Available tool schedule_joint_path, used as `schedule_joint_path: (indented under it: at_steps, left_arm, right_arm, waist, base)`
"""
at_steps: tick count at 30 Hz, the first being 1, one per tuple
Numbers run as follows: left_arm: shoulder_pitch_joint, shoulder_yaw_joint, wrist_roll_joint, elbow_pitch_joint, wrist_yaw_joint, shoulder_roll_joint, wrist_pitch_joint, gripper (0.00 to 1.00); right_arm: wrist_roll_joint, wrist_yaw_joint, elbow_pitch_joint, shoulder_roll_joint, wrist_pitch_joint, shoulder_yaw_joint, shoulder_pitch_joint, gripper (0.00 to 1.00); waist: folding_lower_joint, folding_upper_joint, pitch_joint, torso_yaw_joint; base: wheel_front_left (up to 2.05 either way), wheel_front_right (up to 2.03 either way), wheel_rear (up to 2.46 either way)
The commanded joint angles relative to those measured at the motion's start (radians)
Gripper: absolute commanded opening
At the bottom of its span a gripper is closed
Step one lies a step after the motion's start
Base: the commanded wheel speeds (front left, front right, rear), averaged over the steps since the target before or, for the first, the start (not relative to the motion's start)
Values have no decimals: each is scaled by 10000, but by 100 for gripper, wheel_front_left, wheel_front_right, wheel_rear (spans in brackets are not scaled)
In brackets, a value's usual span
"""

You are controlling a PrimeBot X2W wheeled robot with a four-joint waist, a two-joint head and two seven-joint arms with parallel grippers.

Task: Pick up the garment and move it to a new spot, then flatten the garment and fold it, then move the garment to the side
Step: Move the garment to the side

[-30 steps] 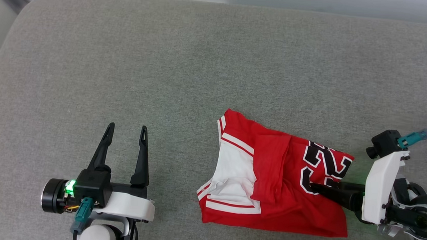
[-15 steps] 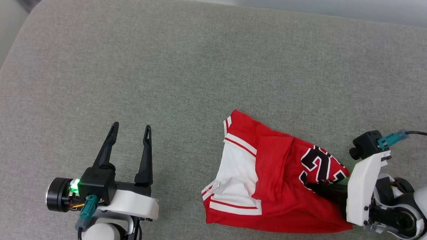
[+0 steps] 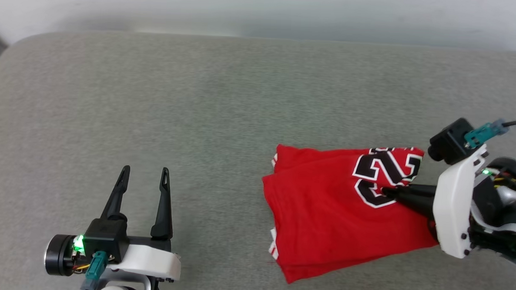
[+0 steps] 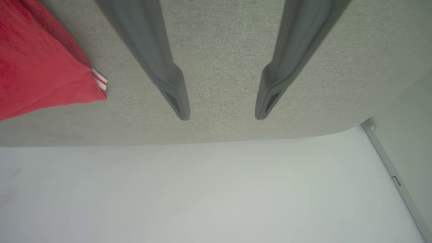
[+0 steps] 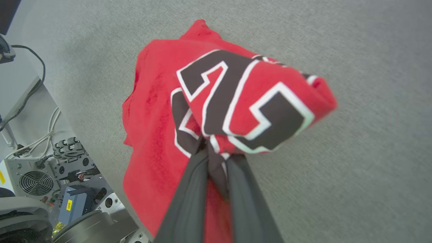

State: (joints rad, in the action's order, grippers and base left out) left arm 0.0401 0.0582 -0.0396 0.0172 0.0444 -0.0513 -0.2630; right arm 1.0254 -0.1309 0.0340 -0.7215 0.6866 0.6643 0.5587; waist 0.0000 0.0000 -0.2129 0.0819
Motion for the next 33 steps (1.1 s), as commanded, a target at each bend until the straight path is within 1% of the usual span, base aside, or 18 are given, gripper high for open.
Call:
schedule_joint_path:
  at_steps: [1,4,8,11,14,18,22,24,27,30,33]
  left_arm:
    - [-137,-48,23,-70,-20,15,-24,100]
    - [-114,-198,56,-141,-54,0,-22,100]
    - [80,-304,114,-247,-127,-37,-22,100]
    - [212,-349,203,-336,-161,-89,-22,100]
    - [381,-357,284,-412,-238,-183,-22,100]
    - [667,-318,360,-548,-301,-267,-22,100]
    - [967,-300,403,-737,-340,-371,-22,100]
    - [1119,-325,425,-815,-345,-451,-22,100]
    - [1335,-311,450,-941,-358,-536,-22,100]
    - [1551,-281,440,-1071,-383,-604,-22,100]
    - [1675,-285,451,-1198,-360,-681,-22,100]
  right_arm:
    - [-77,4,286,-338,85,129,298,0]
    - [-247,6,773,-868,189,259,691,0]
    - [-368,4,937,-1413,169,107,1035,0]
    - [-633,4,740,-1808,92,-58,1206,0]
    - [-1066,4,315,-2250,-99,-296,1354,0]
    - [-1606,6,-729,-2711,-581,-694,1508,0]
    - [-2123,6,-1980,-2987,-1089,-1042,1726,0]
    - [-2379,6,-2604,-3025,-1272,-1224,1832,0]
    - [-2622,7,-3621,-2951,-1605,-1787,1970,0]
    - [-3074,9,-4559,-3034,-1921,-2305,2083,0]
    - [-3341,7,-5325,-2728,-2198,-2849,2152,0]
  waist:
    - [0,0,92,-717]
    - [0,0,-46,-1340]
    - [0,0,-364,-2069]
    - [0,0,-716,-2461]
    - [0,0,-1098,-2695]
    - [0,0,-1698,-2788]
    - [0,0,-2389,-2753]
    - [0,0,-2725,-2739]
    - [0,0,-3184,-2674]
    - [0,0,-3589,-2582]
    - [0,0,-3882,-2522]
  base:
    - [0,0,0]
    - [0,0,0]
    - [0,0,0]
    - [0,0,0]
    - [0,0,0]
    - [0,0,0]
    - [0,0,0]
    - [0,0,0]
    - [0,0,0]
    - [0,0,0]
    - [0,0,0]
